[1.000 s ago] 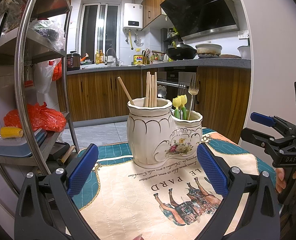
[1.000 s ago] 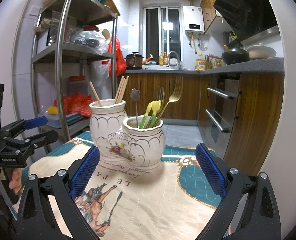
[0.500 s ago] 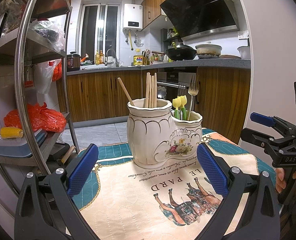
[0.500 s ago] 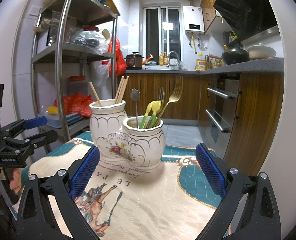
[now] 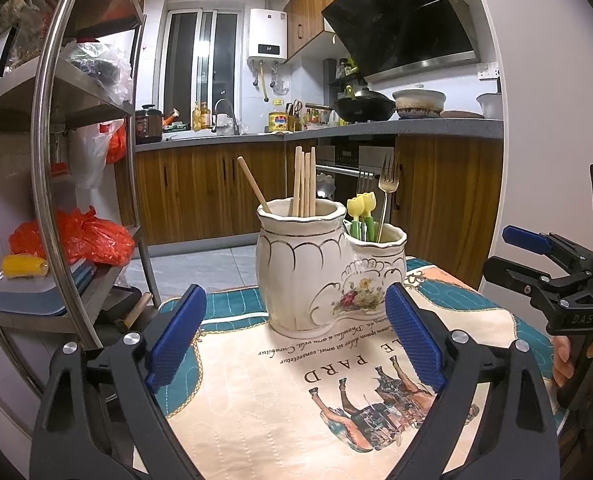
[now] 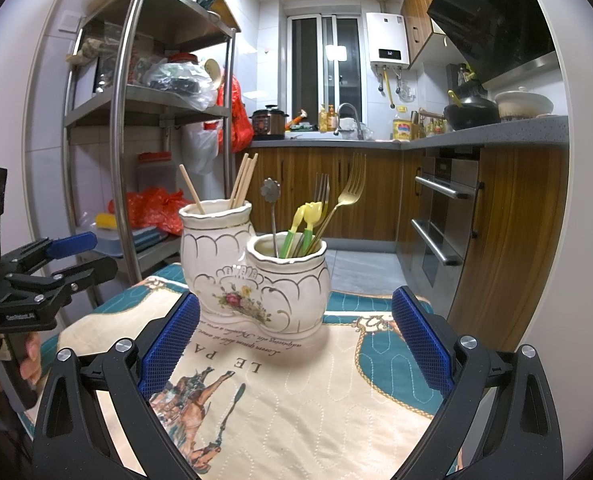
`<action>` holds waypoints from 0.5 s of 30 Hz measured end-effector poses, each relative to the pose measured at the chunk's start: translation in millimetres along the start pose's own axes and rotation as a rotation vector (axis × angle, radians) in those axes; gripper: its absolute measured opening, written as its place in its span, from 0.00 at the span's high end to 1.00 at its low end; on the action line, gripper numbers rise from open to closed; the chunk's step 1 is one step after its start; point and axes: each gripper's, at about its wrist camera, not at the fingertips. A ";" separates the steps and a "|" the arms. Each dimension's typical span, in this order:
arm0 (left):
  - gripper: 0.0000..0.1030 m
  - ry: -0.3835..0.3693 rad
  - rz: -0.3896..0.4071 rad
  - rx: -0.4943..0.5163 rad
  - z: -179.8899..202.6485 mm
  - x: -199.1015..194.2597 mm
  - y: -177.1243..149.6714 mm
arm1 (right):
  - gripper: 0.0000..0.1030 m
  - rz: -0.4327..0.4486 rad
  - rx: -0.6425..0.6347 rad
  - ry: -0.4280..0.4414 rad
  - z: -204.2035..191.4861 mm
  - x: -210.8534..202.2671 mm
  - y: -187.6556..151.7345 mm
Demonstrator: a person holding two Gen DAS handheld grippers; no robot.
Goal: Organize utensils
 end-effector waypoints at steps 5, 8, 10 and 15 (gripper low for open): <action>0.05 0.016 -0.017 -0.006 -0.7 2.7 -0.3 | 0.07 0.000 0.000 0.000 -0.9 -0.1 0.1; 0.05 0.017 -0.015 -0.005 -0.6 2.8 -0.4 | 0.07 0.000 0.000 0.000 -0.9 -0.2 0.1; 0.05 0.032 -0.013 -0.008 -1.3 2.3 -0.3 | 0.07 -0.001 0.000 0.000 -0.6 0.0 0.1; 0.05 0.027 -0.012 -0.011 -1.9 2.7 0.1 | 0.07 0.000 0.000 0.000 0.0 -0.1 0.0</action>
Point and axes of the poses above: each gripper's, at about its wrist camera, not at the fingertips, and x roughly the way its jaws point, z to its right, y to its top, and after that the axes turned 5 degrees about z, right-handed
